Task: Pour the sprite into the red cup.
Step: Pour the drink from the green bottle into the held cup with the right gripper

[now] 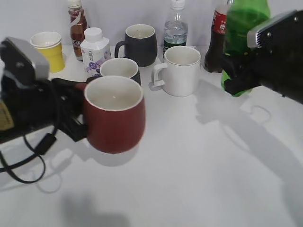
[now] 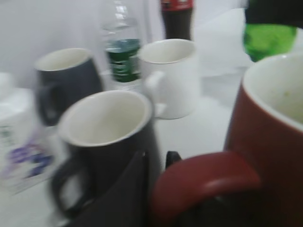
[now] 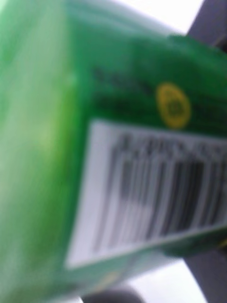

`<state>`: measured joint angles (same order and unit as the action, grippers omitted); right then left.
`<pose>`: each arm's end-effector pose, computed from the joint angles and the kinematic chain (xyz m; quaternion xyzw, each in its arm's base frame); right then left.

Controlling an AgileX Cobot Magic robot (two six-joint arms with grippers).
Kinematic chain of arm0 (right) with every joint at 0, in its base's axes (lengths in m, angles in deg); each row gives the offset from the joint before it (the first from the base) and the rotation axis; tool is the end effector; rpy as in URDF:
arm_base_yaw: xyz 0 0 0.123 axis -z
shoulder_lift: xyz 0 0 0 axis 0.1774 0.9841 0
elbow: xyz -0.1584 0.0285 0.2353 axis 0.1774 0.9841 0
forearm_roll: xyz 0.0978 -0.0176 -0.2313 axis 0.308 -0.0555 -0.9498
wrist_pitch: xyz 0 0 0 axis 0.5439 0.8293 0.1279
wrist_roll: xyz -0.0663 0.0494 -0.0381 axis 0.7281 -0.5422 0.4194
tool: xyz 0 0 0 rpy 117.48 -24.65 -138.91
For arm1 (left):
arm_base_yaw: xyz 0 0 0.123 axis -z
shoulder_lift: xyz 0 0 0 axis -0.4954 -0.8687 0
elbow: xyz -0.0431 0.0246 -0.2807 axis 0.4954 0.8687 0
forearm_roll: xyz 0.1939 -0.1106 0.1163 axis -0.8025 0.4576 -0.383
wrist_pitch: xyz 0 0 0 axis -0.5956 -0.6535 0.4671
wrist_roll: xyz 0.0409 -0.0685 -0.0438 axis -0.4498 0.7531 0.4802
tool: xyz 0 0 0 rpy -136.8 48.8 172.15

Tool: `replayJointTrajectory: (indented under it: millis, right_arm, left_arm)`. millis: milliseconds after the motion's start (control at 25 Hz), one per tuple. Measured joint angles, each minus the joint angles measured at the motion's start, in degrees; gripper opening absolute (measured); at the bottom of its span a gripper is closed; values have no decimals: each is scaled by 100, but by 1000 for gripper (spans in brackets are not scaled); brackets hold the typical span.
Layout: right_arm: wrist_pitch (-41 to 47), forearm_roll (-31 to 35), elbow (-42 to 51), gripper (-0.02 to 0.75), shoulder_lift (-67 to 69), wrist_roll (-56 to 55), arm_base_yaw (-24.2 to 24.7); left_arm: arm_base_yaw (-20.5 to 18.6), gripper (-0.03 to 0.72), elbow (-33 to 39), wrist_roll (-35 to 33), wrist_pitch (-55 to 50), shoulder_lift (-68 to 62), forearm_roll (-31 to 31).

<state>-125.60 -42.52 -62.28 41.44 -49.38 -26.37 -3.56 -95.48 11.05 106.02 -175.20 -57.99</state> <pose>0.2808 0.1020 0.2118 -0.2938 0.6973 0.0692 0.6502 0.2229 -0.1439 0.1884 0.3397 0.7014 -0.2221 0.5860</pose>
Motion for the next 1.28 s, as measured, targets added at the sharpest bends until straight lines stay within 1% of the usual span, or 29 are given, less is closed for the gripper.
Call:
replayJointTrajectory:
  millis: [200, 440, 680, 800, 960, 1080, 1280]
  right_arm:
    - [188, -286, -253, 408, -231, 481, 0]
    - [335, -543, -663, 408, -216, 563, 0]
    - [328, -1249, -1121, 407, -55, 582, 0]
    - [328, -1389, -1211, 407, -34, 591, 0]
    - [328, -1827, -1271, 407, -30, 629, 0]
    - [328, -2092, -1303, 407, -30, 972, 0]
    - [470, -2943, -1302, 407, -30, 1182, 0]
  left_arm:
    - [18, 79, -378, 0, 232, -522, -23]
    - [265, 79, -918, 1, 237, -819, -35]
    - [372, 79, -1334, 45, 146, -1038, -46]
    - [388, 79, -1418, 65, 132, -1038, -46]
    - [395, 79, -1428, 79, 75, -1038, -41]
    - [395, 79, -1428, 79, -45, -1038, -36]
    - [395, 79, -1428, 83, -199, -1038, -78]
